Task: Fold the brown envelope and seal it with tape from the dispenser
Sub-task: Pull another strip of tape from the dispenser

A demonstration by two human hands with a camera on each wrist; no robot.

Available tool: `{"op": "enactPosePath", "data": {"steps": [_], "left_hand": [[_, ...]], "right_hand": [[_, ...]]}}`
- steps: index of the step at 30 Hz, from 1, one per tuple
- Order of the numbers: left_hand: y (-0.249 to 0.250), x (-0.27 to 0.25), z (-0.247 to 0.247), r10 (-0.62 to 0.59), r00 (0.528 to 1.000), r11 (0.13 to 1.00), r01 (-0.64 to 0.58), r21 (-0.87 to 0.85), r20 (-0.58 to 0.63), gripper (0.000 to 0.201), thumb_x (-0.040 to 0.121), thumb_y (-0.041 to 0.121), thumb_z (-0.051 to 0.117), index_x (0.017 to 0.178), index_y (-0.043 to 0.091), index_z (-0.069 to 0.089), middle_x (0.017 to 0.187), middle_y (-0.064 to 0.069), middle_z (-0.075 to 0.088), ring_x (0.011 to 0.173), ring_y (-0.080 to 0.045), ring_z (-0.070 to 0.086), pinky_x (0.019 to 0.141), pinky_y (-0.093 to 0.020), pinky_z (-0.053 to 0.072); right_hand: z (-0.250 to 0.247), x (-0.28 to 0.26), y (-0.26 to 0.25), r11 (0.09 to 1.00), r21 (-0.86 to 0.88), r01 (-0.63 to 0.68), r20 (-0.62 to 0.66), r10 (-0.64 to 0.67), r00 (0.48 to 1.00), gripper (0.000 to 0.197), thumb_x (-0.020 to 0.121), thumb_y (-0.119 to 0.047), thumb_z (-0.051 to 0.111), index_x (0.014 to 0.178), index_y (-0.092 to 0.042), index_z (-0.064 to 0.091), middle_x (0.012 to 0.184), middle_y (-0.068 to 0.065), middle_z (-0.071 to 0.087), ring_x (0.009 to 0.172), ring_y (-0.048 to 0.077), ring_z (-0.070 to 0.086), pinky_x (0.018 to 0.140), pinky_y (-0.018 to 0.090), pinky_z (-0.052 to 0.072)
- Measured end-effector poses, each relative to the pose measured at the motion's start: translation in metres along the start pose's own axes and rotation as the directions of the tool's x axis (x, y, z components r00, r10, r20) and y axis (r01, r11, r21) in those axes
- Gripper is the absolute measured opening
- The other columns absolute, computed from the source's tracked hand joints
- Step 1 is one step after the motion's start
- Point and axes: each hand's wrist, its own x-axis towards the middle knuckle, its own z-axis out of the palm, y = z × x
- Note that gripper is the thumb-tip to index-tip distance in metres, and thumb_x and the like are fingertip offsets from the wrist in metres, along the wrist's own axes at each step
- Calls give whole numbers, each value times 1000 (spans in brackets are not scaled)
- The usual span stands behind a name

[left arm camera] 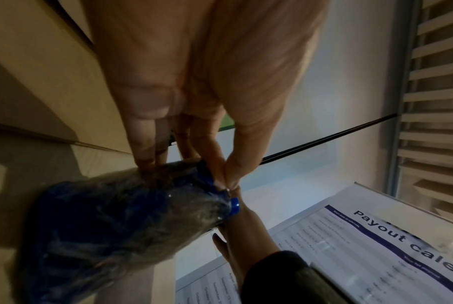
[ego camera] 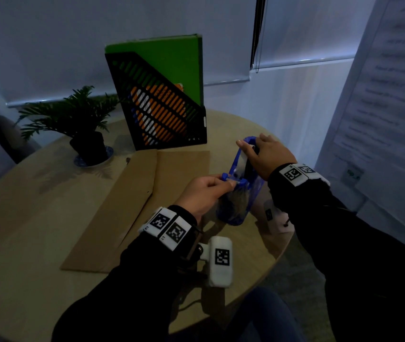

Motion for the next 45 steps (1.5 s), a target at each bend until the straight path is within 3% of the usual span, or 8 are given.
{"op": "enactPosePath", "data": {"steps": [10, 15, 20, 25, 29, 35, 40, 45], "left_hand": [[13, 0, -5, 27, 998, 983, -38, 182, 60, 28, 89, 10, 61, 61, 11, 56, 78, 5, 61, 77, -10, 56, 81, -29, 45], [19, -7, -17, 13, 988, 943, -63, 327, 151, 24, 88, 8, 63, 65, 12, 58, 106, 15, 57, 99, -8, 59, 85, -17, 48], [39, -24, -45, 37, 990, 926, -84, 367, 132, 13, 93, 23, 57, 83, 19, 64, 127, 11, 57, 112, -9, 55, 96, -31, 44], [39, -44, -79, 112, 991, 911, -132, 391, 75, 12, 93, 22, 55, 92, 23, 67, 126, 11, 58, 114, -4, 54, 94, -22, 43], [37, -54, -94, 175, 985, 907, -166, 388, 13, 11, 93, 17, 55, 93, 19, 67, 121, 11, 60, 111, 0, 55, 85, -14, 42], [30, -67, -114, 205, 978, 898, -168, 405, -48, 10, 91, 17, 59, 92, 21, 68, 114, 2, 68, 109, -11, 61, 97, -26, 45], [27, -77, -126, 219, 973, 891, -172, 420, -66, 14, 92, 15, 59, 89, 26, 67, 113, 3, 68, 107, -11, 62, 92, -21, 46], [23, -87, -141, 224, 971, 887, -169, 429, -80, 15, 91, 13, 60, 89, 26, 67, 110, 10, 69, 108, -7, 63, 96, -22, 46]], "right_hand": [[-6, -2, -2, 1000, 8, -13, 44, 13, 999, 77, 90, -68, 24, 114, -2, 56, 134, 14, 48, 127, 29, 46, 101, 42, 40], [-10, -3, -4, 1000, 17, -22, 66, 21, 998, 74, 91, -68, 25, 107, -4, 58, 130, 14, 51, 125, 29, 46, 101, 41, 39], [-21, -1, -13, 994, 100, -52, 116, 40, 992, 65, 94, -63, 27, 73, -8, 54, 109, 22, 60, 104, 33, 57, 87, 36, 41], [-33, -22, -41, 977, 185, 101, -11, -101, 995, 53, 95, -44, 48, 134, -9, 50, 144, 14, 42, 133, 29, 43, 110, 35, 33], [-34, -54, -87, 883, 361, 301, -59, -301, 952, 23, 93, -26, 56, 109, -13, 67, 118, 8, 59, 112, 24, 56, 99, 32, 40], [-15, -77, -125, 800, 537, 268, 93, -372, 924, 22, 93, -29, 58, 97, -11, 71, 102, 1, 64, 98, 12, 55, 92, 33, 46], [-10, -82, -141, 757, 615, 220, 147, -384, 912, 13, 93, -28, 58, 83, -22, 65, 70, -13, 52, 65, -3, 43, 64, 23, 37], [-6, -88, -156, 739, 640, 211, 169, -403, 900, 12, 89, -32, 63, 79, -26, 63, 84, -3, 60, 80, 6, 50, 74, 26, 39]]}}
